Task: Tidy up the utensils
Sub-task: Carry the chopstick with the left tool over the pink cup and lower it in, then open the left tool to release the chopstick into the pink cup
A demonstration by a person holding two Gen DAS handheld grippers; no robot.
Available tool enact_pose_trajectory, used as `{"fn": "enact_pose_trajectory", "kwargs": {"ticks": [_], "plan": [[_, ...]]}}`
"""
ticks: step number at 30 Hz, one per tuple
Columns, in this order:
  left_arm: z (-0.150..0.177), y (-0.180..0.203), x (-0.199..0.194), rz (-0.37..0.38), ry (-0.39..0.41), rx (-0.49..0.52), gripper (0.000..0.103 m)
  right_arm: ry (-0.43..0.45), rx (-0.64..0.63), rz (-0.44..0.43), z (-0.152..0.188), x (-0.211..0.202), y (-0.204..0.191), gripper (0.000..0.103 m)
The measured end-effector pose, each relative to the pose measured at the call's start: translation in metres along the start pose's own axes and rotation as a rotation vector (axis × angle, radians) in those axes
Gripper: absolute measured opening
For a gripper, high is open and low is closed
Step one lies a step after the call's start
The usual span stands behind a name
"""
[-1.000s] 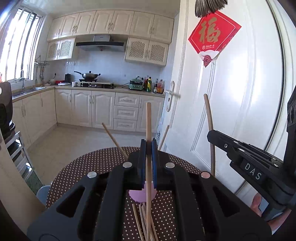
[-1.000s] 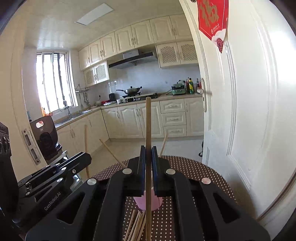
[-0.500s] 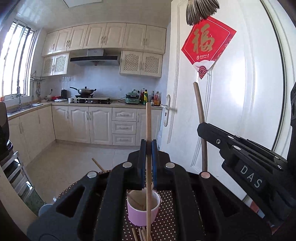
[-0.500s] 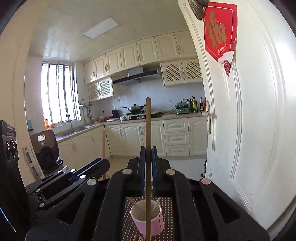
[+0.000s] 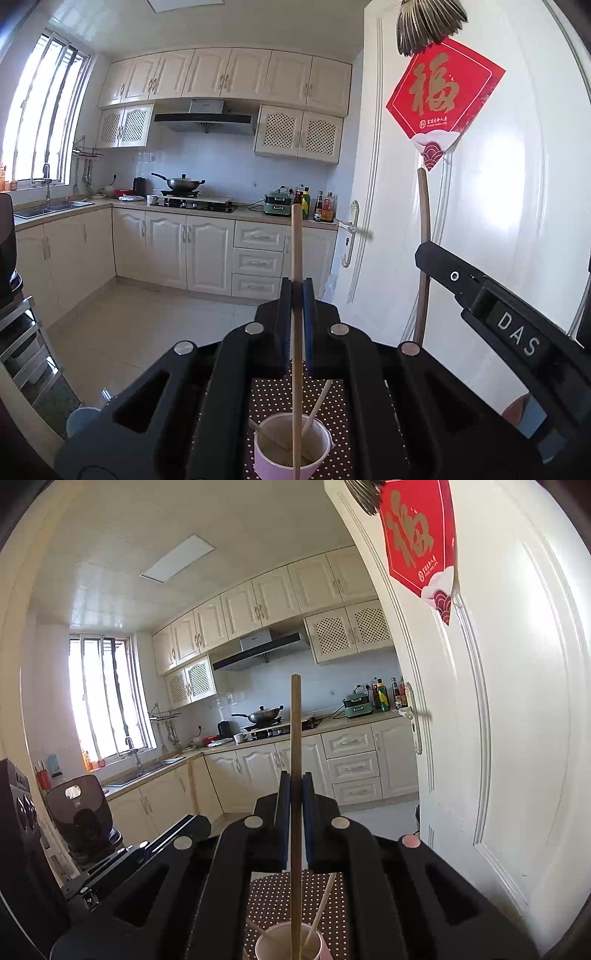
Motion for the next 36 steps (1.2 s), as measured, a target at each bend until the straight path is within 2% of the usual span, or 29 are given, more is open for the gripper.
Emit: {"fn": "enact_pose_trajectory", "kwargs": {"ticks": [4,14,22,36], "plan": [[0.001,-0.009,0.014,-0.037,0.019,-0.026,0.006,0.003,-0.005,-0.003,0.004,0.014,0.000,0.005],[0.009,-0.020,0.040,-0.064,0.011,-0.053,0.006,-0.026,-0.018,0.006,0.017,0.044,-0.004,0.005],[0.020,-0.027,0.064,-0.065,-0.045,-0.068,0.006,-0.069,-0.023,0.025,0.028,0.063,-0.001,0.005],[0.037,-0.031,0.070,-0.085,-0.097,-0.078,0.006,-0.113,-0.040,0.085,0.043,0.060,0.007,0.005]]}}
Point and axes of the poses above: each gripper's, at about its wrist camera, not at the fingertips, and x roughly the way its jaws point, y to its right, z to its underside, the point moved 1 cm from there along x, roughly the way its jaws point, and after that the axes turned 5 degrees about y, right-handed, at the moved point
